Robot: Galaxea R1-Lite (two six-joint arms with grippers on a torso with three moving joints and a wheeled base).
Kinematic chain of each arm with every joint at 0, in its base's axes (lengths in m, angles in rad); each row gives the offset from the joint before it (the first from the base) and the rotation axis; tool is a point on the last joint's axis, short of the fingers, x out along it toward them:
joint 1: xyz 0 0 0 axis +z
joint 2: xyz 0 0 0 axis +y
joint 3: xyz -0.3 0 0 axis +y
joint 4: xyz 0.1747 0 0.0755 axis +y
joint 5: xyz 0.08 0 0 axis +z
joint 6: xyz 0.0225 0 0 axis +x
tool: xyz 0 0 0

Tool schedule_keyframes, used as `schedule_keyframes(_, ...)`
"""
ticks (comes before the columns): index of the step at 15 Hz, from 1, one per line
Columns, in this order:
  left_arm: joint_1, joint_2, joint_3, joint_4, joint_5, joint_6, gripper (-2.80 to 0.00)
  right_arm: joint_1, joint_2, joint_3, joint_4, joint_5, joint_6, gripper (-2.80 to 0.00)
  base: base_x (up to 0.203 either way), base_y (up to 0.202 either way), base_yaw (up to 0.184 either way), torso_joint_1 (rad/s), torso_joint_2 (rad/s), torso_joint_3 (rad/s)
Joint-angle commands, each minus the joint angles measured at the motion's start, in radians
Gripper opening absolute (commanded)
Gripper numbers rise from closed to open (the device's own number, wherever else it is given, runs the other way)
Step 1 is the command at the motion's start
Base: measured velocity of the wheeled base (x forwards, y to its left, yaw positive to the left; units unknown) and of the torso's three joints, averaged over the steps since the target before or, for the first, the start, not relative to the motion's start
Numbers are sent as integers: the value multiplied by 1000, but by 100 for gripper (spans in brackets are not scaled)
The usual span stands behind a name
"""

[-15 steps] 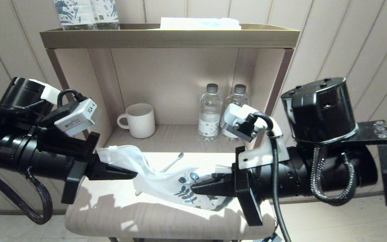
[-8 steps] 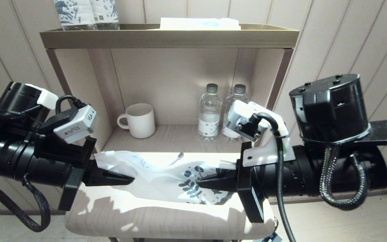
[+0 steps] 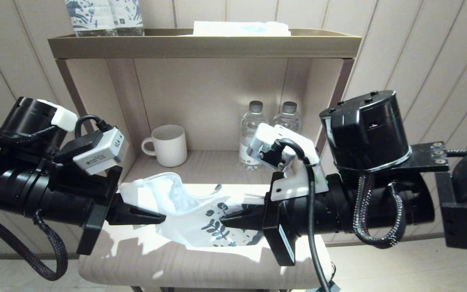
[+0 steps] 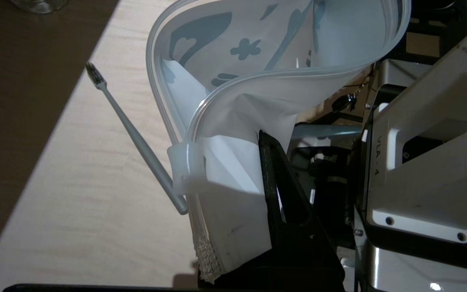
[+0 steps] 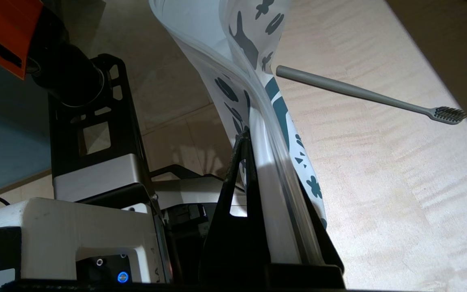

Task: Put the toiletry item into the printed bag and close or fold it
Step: Hand it to the other hand

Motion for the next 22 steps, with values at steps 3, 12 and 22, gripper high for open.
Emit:
schedule_keyframes(3, -1, -9, 4, 4, -4, 4, -280, 1, 12, -8, 4, 3, 0, -280, 0, 0, 0, 0, 0, 0)
schedule_keyframes(12, -22, -24, 2, 9, -4, 1, -280, 0, -26, -8, 36, -67, 0, -280, 0, 0, 0, 0, 0, 0)
schedule_keyframes(22, -62, -27, -8, 12, 46, -4, -280, 29, 46, -64, 33, -155, -1, -280, 0, 0, 0, 0, 0, 0)
